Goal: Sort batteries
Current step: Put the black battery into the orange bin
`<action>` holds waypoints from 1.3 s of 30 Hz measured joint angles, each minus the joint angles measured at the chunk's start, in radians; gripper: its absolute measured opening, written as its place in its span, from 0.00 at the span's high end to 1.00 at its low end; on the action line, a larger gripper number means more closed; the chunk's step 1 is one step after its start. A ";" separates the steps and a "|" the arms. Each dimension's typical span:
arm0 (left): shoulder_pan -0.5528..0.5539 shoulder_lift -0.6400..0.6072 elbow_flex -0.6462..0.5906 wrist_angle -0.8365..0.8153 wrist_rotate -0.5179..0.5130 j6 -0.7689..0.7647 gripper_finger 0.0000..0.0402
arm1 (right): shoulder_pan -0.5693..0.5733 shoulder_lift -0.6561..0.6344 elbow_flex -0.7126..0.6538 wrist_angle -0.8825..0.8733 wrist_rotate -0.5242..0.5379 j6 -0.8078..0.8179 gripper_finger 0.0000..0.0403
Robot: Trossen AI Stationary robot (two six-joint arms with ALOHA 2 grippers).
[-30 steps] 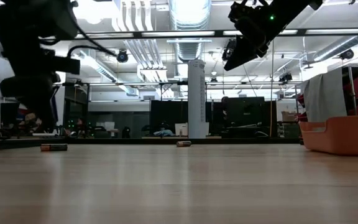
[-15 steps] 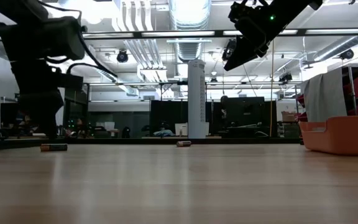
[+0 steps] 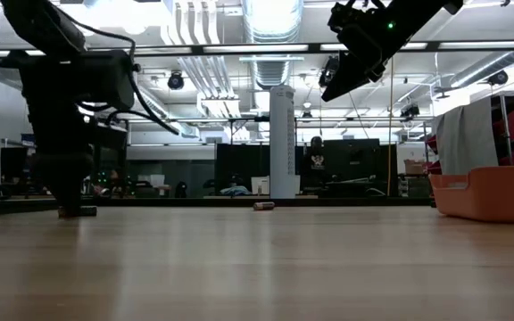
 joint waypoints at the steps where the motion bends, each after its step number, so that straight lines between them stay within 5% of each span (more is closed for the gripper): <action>1: 0.003 0.007 -0.003 0.009 0.000 0.008 0.56 | 0.000 0.000 0.000 0.000 0.000 0.000 0.97; 10: 0.017 0.031 -0.022 0.052 0.022 0.032 0.64 | 0.000 0.000 0.000 -0.008 0.000 -0.003 0.97; 19: 0.017 0.023 -0.024 0.069 0.044 0.035 0.95 | 0.000 0.000 0.000 -0.017 0.000 -0.004 0.97; 39: 0.017 -0.092 0.025 0.069 0.058 0.121 0.95 | 0.000 0.000 0.000 -0.018 0.000 -0.008 0.97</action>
